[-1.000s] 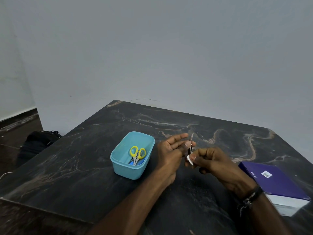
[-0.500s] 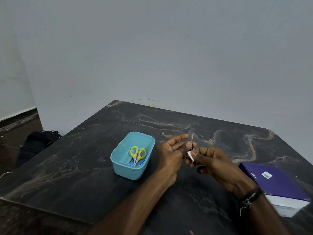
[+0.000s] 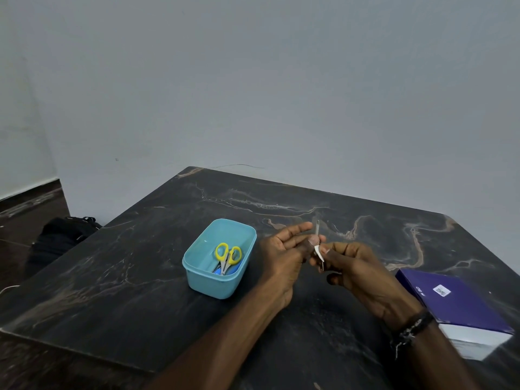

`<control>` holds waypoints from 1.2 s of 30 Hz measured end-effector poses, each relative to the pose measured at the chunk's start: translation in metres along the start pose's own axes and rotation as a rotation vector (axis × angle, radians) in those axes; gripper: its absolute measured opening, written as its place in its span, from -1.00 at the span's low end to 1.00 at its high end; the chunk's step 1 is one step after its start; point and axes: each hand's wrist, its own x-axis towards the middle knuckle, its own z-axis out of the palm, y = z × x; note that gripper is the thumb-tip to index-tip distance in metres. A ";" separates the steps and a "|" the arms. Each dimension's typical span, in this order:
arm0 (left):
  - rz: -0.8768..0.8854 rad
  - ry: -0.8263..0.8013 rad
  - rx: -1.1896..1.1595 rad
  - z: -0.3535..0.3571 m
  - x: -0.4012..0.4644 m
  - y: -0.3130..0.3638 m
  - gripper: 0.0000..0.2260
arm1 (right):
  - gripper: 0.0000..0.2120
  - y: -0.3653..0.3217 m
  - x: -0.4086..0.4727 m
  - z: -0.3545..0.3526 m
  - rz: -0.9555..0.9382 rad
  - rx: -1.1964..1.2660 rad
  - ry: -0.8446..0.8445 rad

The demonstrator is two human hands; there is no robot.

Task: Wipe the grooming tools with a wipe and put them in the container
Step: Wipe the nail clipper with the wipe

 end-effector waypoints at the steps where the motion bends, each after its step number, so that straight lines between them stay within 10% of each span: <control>1: 0.006 0.003 0.004 0.001 0.000 -0.001 -0.76 | -0.72 0.000 0.000 0.000 -0.003 -0.002 0.009; 36: -0.174 -0.051 0.051 0.001 -0.004 0.006 -0.84 | -0.81 -0.003 -0.002 0.003 0.030 -0.056 0.068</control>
